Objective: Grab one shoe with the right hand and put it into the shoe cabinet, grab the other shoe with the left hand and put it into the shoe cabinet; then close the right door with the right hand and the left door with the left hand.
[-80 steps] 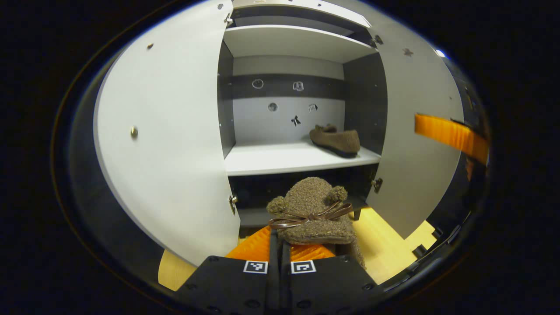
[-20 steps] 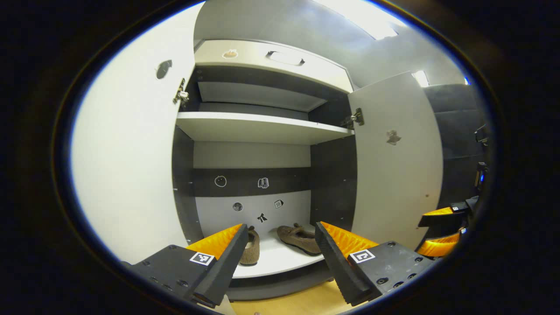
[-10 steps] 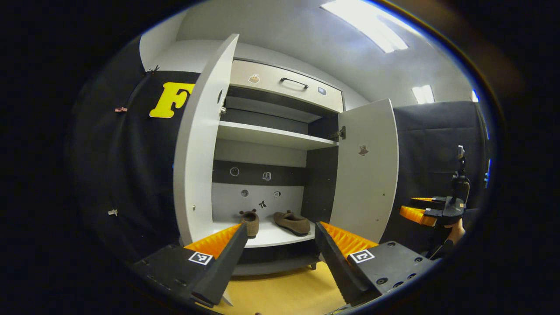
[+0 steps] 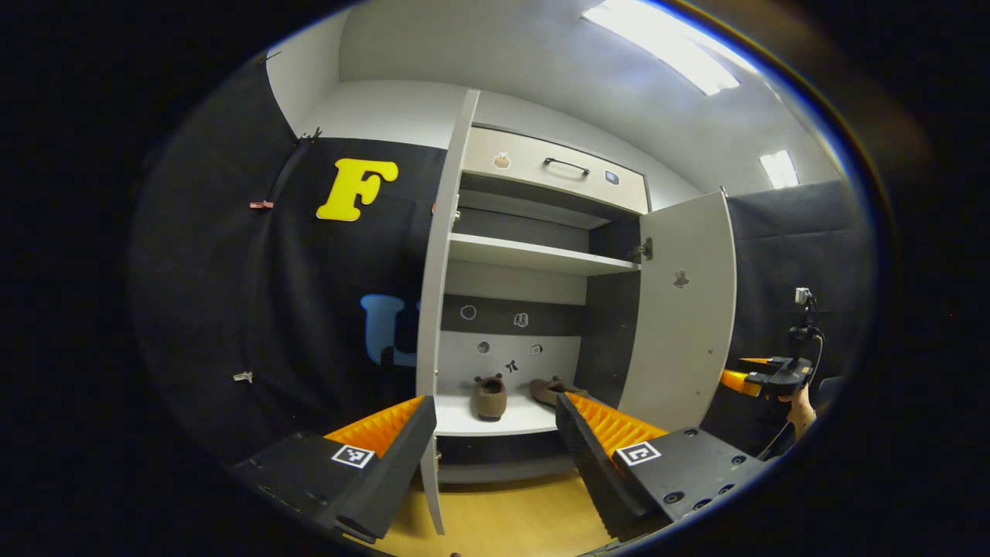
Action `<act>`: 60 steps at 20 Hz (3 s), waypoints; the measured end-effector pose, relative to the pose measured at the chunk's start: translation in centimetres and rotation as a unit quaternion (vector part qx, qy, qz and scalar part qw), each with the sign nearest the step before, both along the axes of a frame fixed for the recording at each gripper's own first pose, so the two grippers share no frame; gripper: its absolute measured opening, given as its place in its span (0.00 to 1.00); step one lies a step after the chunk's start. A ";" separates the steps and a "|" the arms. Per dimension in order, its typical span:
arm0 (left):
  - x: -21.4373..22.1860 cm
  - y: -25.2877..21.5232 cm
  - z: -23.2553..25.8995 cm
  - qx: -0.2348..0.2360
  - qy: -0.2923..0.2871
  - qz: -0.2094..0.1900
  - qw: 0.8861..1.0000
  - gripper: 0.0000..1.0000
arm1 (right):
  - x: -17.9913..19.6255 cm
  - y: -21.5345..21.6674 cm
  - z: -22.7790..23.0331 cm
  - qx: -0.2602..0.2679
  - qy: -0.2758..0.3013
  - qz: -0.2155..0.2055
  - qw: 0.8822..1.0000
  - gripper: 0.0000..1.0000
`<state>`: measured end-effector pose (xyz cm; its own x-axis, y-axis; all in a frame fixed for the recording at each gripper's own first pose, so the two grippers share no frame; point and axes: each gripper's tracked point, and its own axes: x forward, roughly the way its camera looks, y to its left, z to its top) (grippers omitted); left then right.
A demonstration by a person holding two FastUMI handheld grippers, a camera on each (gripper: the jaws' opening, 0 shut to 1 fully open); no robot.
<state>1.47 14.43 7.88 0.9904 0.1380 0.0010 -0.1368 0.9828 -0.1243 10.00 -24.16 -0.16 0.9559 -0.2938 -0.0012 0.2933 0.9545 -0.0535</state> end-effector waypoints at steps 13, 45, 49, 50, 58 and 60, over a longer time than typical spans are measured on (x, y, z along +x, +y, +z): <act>0.1 1.5 -0.8 0.021 0.025 0.020 0.999 0.98 | 3.6 10.3 -1.2 0.055 0.002 0.126 0.990 0.95; 3.7 8.9 -5.9 -0.017 0.048 0.005 0.999 0.94 | 0.2 14.9 -2.5 0.051 0.056 0.148 0.986 0.98; 4.7 6.4 -5.9 -0.020 0.047 -0.010 0.999 0.94 | 0.6 14.4 -2.8 0.052 0.060 0.156 0.985 0.98; 5.1 5.7 -5.8 -0.017 0.049 -0.015 0.999 0.94 | 0.7 14.2 -2.8 0.053 0.060 0.158 0.984 0.98; 7.6 4.0 -6.3 -0.030 0.044 -0.008 0.999 0.94 | 3.2 13.5 -2.3 0.069 0.040 0.177 0.981 0.98; 7.6 4.0 -6.3 -0.041 0.038 -0.005 0.998 0.94 | 5.0 13.9 -2.2 0.055 0.037 0.181 0.981 0.98</act>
